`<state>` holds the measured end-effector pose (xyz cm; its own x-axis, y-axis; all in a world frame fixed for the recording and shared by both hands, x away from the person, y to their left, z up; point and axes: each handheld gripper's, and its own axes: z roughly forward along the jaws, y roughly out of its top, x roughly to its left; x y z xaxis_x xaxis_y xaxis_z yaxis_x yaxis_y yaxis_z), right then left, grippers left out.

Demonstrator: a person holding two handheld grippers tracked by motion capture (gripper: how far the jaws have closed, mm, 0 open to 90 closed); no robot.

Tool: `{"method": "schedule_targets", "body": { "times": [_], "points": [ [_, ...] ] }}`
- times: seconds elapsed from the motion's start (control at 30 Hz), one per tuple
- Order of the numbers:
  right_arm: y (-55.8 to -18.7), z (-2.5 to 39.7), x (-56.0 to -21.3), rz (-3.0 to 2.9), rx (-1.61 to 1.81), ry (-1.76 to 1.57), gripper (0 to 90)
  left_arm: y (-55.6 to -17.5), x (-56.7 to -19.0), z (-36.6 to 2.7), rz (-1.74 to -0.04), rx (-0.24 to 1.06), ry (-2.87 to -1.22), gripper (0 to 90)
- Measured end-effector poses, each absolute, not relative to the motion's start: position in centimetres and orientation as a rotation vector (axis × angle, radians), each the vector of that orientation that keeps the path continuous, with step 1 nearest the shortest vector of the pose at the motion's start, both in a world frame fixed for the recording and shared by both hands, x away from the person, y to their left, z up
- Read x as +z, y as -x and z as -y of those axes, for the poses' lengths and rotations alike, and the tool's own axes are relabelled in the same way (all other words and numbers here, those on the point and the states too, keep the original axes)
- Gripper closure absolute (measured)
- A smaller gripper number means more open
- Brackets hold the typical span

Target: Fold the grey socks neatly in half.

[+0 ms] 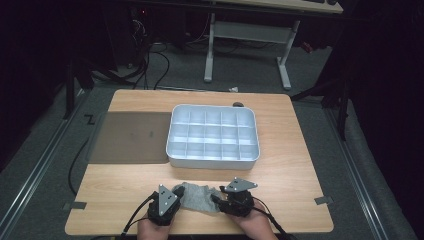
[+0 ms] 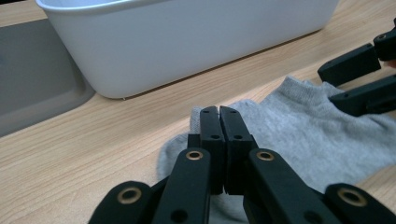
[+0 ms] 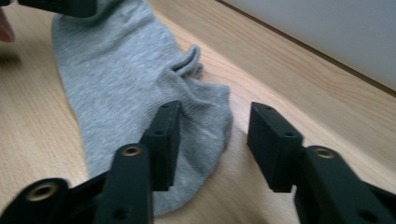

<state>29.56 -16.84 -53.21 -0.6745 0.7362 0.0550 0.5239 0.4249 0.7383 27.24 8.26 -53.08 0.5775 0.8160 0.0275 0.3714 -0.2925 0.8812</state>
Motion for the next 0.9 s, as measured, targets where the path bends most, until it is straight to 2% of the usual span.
{"method": "schedule_targets", "body": {
  "times": [0.13,0.27,0.33,0.5,0.8,0.9],
  "points": [
    [-29.4,16.5,-53.1,-2.417,1.096,-1.104,65.1,-27.2,-53.0,-8.4,-0.964,0.613,-1.895,89.4],
    [-29.7,16.4,-52.8,-2.450,1.075,-1.150,80.0,-27.2,-52.9,-9.1,-0.987,0.636,-1.908,89.3],
    [-29.7,16.5,-52.8,-2.451,1.085,-1.169,83.4,-27.2,-53.0,-9.6,-1.011,0.647,-1.916,89.3],
    [-29.5,17.2,-52.7,-2.405,1.058,-1.193,85.6,-27.5,-53.3,-10.3,-1.048,0.615,-1.984,89.5],
    [-29.1,19.6,-52.5,-2.334,1.087,-1.262,85.7,-27.1,-53.3,-8.7,-1.000,0.574,-2.058,87.7],
    [-28.8,20.1,-52.2,-2.304,1.100,-1.260,85.5,-27.1,-53.0,-8.2,-0.993,0.526,-2.045,76.5]
  ]
}}
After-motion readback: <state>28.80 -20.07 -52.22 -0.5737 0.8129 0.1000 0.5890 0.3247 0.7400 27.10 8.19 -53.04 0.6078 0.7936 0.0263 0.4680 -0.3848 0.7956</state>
